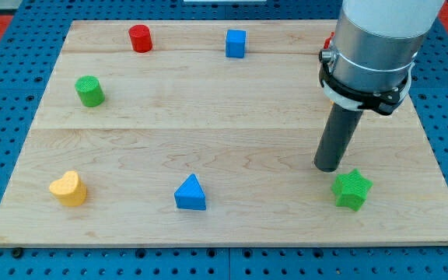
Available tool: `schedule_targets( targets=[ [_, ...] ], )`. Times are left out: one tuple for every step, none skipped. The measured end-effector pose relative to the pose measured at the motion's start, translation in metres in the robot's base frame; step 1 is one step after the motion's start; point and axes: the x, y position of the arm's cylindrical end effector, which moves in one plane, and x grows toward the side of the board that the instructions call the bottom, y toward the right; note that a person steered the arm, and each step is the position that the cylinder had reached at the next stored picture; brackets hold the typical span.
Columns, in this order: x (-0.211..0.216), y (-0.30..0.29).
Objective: Move green star at bottom right to green circle
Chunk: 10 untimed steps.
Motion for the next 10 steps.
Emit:
schedule_targets(
  targets=[
    [0.000,0.000],
    [-0.031,0.015],
    [-0.043,0.059],
    [-0.034,0.117],
    [0.009,0.134],
    [0.059,0.122],
    [0.059,0.080],
    [0.038,0.063],
    [0.039,0.026],
    [0.047,0.011]
  ],
)
